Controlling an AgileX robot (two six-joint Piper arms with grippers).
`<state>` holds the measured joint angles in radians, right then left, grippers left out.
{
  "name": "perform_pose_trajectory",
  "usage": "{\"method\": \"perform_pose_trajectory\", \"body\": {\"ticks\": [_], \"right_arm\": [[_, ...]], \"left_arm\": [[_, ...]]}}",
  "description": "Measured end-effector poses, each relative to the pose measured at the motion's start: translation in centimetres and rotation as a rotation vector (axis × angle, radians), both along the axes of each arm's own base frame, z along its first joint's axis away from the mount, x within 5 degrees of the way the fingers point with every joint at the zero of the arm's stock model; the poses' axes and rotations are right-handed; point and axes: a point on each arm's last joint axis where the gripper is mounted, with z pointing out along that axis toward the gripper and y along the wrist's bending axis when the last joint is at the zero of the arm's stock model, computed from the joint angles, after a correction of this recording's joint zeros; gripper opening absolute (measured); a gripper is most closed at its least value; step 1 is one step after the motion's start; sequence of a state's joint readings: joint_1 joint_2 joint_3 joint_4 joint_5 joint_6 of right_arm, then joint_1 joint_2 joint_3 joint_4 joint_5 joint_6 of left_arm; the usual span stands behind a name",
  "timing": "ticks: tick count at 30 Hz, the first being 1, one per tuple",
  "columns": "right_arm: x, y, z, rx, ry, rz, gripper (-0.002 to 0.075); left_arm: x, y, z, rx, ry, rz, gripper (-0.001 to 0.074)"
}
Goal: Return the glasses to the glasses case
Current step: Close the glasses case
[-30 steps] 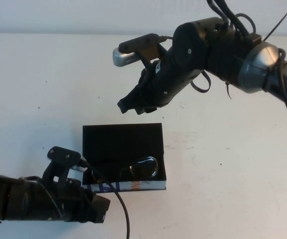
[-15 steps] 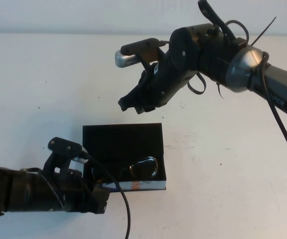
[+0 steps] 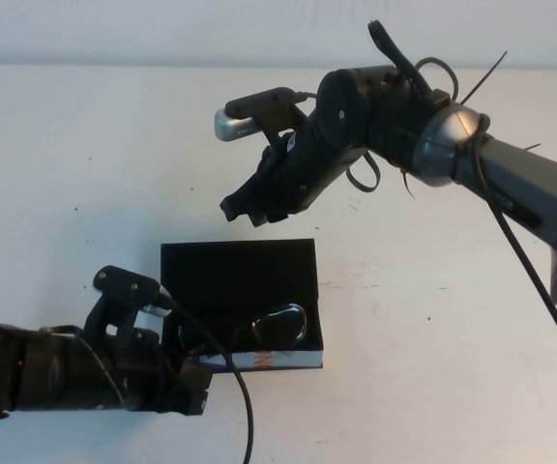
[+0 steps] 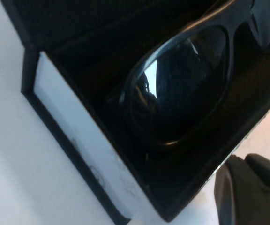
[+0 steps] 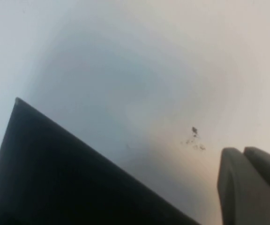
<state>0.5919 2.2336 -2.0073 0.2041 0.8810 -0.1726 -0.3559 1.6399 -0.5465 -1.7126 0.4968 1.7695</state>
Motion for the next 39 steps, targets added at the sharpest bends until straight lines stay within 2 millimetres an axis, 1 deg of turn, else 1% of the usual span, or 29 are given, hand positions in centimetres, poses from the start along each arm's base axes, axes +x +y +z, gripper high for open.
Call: {"method": "perform_pose_trajectory", "body": {"ticks": [1,7,8,10,14,18,22,26,29,34,37,39], "right_arm": [[0.1,0.1,0.0,0.000,0.002,0.006,-0.0011],[0.4,0.6,-1.6,-0.040,0.077,0.047,-0.0011],[0.4,0.6,-1.6,-0.039,0.082,0.051,-0.0011],[0.3,0.7,-1.5,-0.040,0.092,0.056,-0.0011],[0.0,0.6,-0.6,-0.053,0.119,0.081,-0.0011],[-0.6,0.6,0.0,-0.069,0.164,0.142,-0.0011],[-1.1,0.7,0.0,-0.052,0.217,0.170,-0.0011],[-1.2,0.7,0.0,-0.048,0.221,0.173,-0.0011],[-1.3,0.8,0.6,-0.029,0.220,0.174,-0.0011],[-2.6,1.3,2.8,0.004,0.197,0.184,-0.0011],[-3.9,1.9,3.2,0.007,0.214,0.205,-0.0011],[-4.8,2.2,2.8,0.001,0.245,0.217,-0.0011]], "left_arm": [[0.0,0.0,0.0,0.000,0.000,0.000,-0.0001],[0.0,0.0,0.0,0.003,-0.001,0.000,-0.0001],[0.0,0.0,0.0,0.002,-0.001,0.000,-0.0001],[0.0,0.0,0.0,0.003,-0.001,0.001,-0.0001],[0.0,0.0,0.0,0.003,-0.001,0.001,-0.0001],[0.0,0.1,0.0,0.007,-0.002,0.003,-0.0001],[0.1,0.2,-0.1,0.019,-0.004,0.011,-0.0001],[0.1,0.2,-0.1,0.028,-0.006,0.017,-0.0001],[0.2,0.3,-0.2,0.033,-0.007,0.020,-0.0001],[0.2,0.3,-0.2,0.034,-0.007,0.020,-0.0001],[0.2,0.3,-0.2,0.034,-0.007,0.020,-0.0001],[0.2,0.3,-0.2,0.034,-0.007,0.020,-0.0001]]}}
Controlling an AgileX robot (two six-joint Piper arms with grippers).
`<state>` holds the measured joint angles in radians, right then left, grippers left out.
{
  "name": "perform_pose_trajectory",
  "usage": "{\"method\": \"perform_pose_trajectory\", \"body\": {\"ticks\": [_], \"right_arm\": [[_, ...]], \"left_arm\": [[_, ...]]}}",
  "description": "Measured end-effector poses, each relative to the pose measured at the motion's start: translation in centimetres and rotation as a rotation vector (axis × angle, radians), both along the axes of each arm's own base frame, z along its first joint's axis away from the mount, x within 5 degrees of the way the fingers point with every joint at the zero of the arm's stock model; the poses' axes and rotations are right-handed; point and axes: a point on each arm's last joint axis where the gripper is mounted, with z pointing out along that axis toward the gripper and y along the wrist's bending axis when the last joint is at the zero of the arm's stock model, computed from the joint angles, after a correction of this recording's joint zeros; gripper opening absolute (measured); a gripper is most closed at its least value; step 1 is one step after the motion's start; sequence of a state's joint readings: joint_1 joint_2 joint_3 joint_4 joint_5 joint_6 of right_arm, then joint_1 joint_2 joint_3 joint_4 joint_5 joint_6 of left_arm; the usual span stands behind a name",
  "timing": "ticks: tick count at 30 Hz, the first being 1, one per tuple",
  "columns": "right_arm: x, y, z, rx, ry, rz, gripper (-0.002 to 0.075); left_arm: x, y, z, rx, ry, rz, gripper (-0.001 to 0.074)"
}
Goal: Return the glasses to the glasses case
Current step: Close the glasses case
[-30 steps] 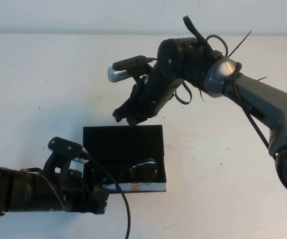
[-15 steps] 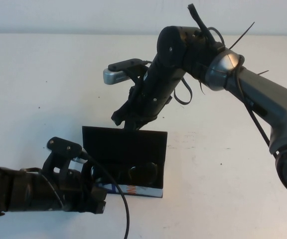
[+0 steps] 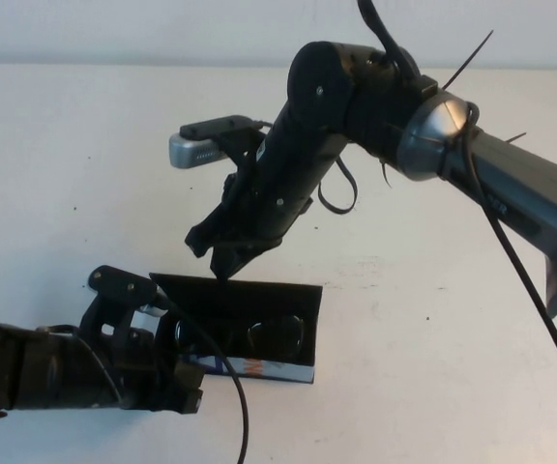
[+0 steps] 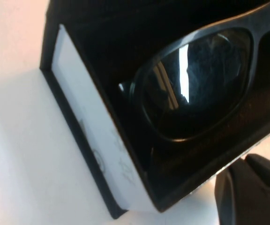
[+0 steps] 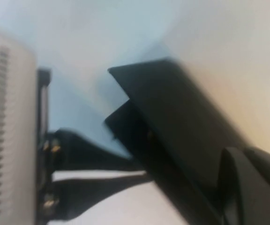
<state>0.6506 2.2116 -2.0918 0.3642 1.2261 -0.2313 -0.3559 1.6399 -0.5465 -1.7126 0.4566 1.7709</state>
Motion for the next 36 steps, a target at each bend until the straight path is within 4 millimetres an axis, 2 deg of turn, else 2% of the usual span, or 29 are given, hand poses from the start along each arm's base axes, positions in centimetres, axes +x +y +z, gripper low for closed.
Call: {"method": "perform_pose_trajectory", "body": {"ticks": [8,12,16,21,29,36], "right_arm": [[-2.3,0.7,-1.4,-0.025,0.092,0.017,-0.0011],[-3.2,0.8,-3.0,-0.058,0.145,0.025,-0.0011],[-3.7,0.6,-4.1,-0.085,0.177,0.027,-0.0011],[-3.6,0.5,-4.3,-0.094,0.172,0.027,-0.0011],[-3.5,0.7,-5.3,-0.109,0.189,0.026,-0.0011],[-3.5,0.6,-5.2,-0.108,0.188,0.026,-0.0011]], "left_arm": [[0.0,0.0,0.0,0.001,0.000,0.001,-0.0001],[0.0,0.0,0.0,0.001,0.000,0.001,-0.0001],[0.0,0.0,0.0,0.001,0.000,0.001,-0.0001],[0.0,0.0,0.1,0.000,-0.004,0.001,-0.0001],[-0.5,0.2,2.7,-0.026,-0.064,0.017,-0.0001],[-1.0,0.5,4.7,-0.050,-0.109,0.022,-0.0001]]}}
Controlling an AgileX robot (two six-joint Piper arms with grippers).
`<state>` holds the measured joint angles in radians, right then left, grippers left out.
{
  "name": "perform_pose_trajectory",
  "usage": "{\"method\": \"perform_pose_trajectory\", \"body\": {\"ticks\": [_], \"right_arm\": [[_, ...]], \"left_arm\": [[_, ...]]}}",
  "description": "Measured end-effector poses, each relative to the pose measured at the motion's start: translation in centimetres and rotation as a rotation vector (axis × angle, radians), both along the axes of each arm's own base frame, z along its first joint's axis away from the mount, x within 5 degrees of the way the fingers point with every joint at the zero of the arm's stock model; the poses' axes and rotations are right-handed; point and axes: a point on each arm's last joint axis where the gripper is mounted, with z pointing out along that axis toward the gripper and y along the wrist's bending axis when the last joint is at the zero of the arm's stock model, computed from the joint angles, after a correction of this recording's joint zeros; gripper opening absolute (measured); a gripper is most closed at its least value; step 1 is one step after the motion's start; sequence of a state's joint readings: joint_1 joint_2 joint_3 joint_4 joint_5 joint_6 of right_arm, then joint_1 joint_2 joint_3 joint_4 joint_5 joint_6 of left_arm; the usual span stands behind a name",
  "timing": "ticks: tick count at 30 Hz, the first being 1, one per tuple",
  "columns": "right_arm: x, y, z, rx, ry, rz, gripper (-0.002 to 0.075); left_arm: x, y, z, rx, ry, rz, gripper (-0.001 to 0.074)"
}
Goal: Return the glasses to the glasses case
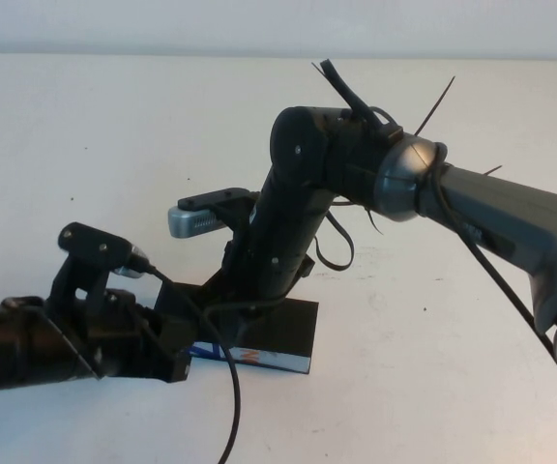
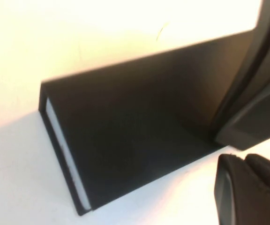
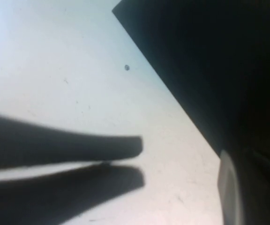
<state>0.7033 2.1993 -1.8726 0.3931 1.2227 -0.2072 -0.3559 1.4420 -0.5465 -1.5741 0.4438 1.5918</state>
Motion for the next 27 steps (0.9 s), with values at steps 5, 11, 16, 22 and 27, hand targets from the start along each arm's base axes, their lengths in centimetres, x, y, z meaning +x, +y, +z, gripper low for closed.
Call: {"method": "perform_pose_trajectory", "body": {"ticks": [5,11,16,22,27], "right_arm": [[-0.2,-0.5,1.6,0.000,-0.042,-0.003,-0.0011],[-1.2,-2.5,8.0,0.005,-0.199,-0.057,-0.0011],[-3.1,-4.9,13.8,0.034,-0.325,-0.120,-0.0011],[-7.8,-9.8,19.7,0.075,-0.450,-0.180,-0.0011],[-13.2,-14.7,20.8,0.065,-0.487,-0.210,-0.0011]], "left_arm": [[-0.9,0.4,3.0,-0.047,-0.105,0.013,-0.0001],[-3.6,2.0,8.4,-0.111,-0.342,0.085,-0.0001],[-7.3,4.5,10.8,-0.135,-0.531,0.192,-0.0001],[-11.6,7.4,10.5,-0.178,-0.679,0.340,-0.0001],[-13.9,9.2,8.4,-0.211,-0.731,0.457,-0.0001]]}}
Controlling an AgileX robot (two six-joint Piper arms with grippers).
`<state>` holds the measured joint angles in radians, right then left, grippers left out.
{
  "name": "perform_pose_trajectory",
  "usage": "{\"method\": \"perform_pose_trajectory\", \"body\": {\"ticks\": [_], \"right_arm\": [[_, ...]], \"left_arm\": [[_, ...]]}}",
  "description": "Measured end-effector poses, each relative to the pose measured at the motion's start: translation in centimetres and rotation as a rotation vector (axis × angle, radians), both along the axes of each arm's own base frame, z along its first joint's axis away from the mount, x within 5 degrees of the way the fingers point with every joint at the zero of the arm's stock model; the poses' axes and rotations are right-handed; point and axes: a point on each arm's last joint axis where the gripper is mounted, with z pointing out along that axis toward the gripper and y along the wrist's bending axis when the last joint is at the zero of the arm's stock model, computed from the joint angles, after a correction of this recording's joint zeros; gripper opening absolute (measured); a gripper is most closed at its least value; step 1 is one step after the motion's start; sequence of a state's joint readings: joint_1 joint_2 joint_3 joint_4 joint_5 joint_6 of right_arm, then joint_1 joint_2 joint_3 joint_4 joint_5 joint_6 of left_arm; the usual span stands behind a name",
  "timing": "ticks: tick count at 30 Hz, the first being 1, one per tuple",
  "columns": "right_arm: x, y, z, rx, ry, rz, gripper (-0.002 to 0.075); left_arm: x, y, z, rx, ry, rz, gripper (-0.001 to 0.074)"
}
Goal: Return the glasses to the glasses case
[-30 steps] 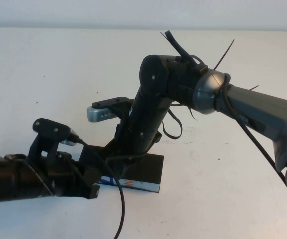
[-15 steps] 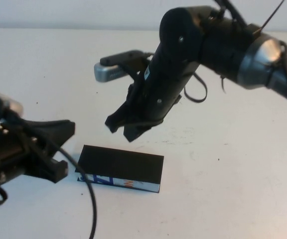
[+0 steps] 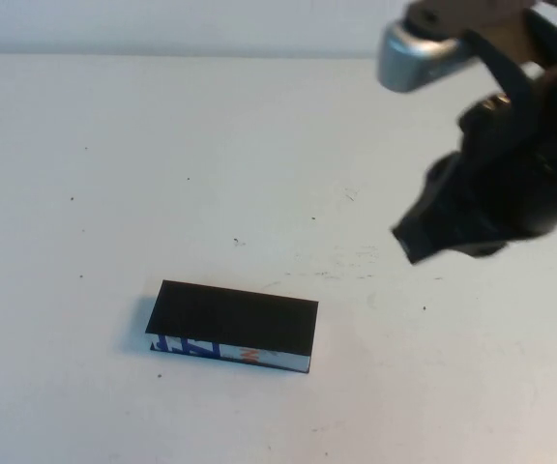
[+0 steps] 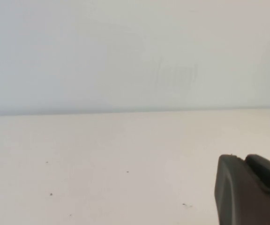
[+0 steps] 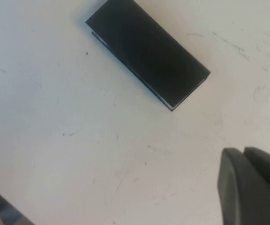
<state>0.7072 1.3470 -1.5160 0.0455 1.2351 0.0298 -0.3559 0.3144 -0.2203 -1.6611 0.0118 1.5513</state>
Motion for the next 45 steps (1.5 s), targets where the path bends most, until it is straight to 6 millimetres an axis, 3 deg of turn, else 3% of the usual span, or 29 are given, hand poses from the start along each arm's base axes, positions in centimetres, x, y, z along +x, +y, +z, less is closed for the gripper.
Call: {"method": "perform_pose_trajectory", "body": {"ticks": [3,11,18,24,37,42,45], "right_arm": [[-2.8,-2.5,-0.8,0.053,-0.044,-0.027,-0.0011],[-9.4,-8.5,-5.4,0.282,-0.245,-0.106,-0.0011],[-12.8,-11.6,-9.3,0.467,-0.410,-0.132,-0.0011],[-13.7,-12.3,-11.6,0.508,-0.435,-0.140,-0.0011],[-13.8,-12.4,-12.3,0.468,-0.407,-0.135,-0.0011],[-13.4,-12.8,-12.3,0.422,-0.472,-0.155,-0.0011],[-12.5,-13.5,-12.8,0.395,-0.557,-0.255,-0.0011]], "left_arm": [[-0.8,0.4,-1.9,0.020,-0.009,0.012,-0.0001],[-1.0,1.1,-6.2,0.070,0.070,0.077,-0.0001],[-1.0,1.3,-7.5,0.070,0.113,0.088,-0.0001],[-1.0,1.3,-7.5,0.061,0.116,0.092,-0.0001],[-1.0,1.3,-7.5,0.058,0.118,0.094,-0.0001],[-1.0,1.3,-7.5,0.058,0.118,0.094,-0.0001],[-1.0,1.3,-7.5,0.058,0.118,0.094,-0.0001]]}}
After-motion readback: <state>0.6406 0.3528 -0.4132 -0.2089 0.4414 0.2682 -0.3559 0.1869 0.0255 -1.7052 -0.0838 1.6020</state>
